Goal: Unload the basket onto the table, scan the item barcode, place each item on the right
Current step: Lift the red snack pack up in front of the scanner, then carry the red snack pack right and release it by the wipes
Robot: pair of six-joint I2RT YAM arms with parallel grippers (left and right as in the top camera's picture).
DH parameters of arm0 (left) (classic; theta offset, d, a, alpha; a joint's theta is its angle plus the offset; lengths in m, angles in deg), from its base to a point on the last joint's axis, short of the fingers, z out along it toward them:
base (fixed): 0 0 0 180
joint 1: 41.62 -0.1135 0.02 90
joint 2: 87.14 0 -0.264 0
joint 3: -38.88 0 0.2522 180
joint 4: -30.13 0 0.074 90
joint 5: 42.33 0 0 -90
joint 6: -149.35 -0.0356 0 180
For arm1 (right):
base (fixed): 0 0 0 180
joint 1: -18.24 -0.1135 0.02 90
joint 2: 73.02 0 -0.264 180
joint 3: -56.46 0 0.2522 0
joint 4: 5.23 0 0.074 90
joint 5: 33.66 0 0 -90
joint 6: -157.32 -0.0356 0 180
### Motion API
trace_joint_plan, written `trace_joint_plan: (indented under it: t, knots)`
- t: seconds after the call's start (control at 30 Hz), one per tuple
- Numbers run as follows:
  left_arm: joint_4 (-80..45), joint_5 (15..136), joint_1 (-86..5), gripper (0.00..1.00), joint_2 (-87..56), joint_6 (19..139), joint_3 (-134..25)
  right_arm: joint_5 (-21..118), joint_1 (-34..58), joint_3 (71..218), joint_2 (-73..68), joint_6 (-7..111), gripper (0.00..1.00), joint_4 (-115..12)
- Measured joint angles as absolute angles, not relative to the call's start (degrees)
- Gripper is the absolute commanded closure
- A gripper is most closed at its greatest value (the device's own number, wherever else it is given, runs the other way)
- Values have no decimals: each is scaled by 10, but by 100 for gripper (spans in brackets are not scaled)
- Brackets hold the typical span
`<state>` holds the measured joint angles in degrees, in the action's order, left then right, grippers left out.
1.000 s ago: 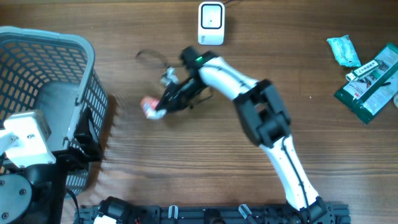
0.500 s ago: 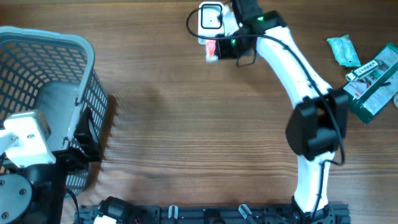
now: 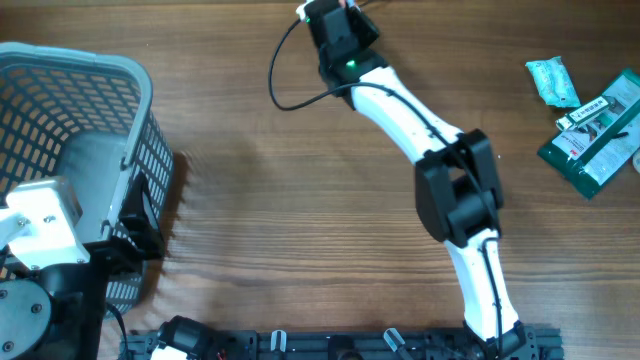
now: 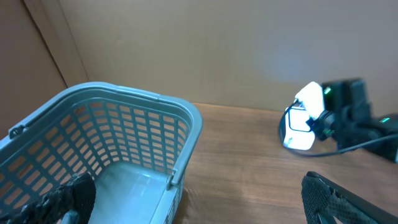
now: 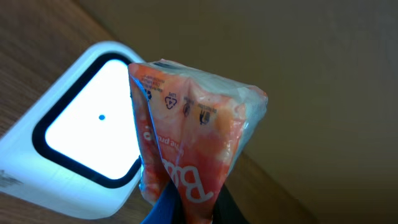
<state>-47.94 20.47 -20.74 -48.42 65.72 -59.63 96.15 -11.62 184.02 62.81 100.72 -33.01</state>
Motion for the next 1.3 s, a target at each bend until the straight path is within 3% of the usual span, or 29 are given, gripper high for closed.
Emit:
trace_joint_plan:
  t: [0.13,0.3,0.43,0.6,0.73,0.77,0.8,0.83,0.9,1.03,1.3]
  knots:
    - [-479,205,-207,0,-484,657,-596,1010,-120,1839,679,1074,96,-289]
    - [-479,205,-207,0,-484,657,-596,1017,-121,1839,679,1075,96,-275]
    - [-479,205,-207,0,-484,657,-596,1015,-122,1887,679,1010,96,-461]
    - [-479,205,-207,0,-484,657,-596,965,-100,1926,626,732,96,-790]
    - [-480,205,-207,0,-484,657,-596,930,39,1921,557,404,95,-1063]
    - [-479,205,-207,0,-484,657,-596,927,76,1902,556,365,91,-1058]
    - [-479,205,-207,0,-484,657,-596,923,126,1863,556,334,53,-1012]
    - [-480,205,-207,0,-484,657,-596,914,173,1826,558,329,0,-959]
    - [-479,205,-207,0,-484,657,-596,844,251,1759,561,401,1,-834]
    - [-479,205,-207,0,-484,657,-596,750,309,1743,544,437,0,-847]
    - [-480,205,-207,0,-484,657,-596,572,271,1757,116,482,0,-929]
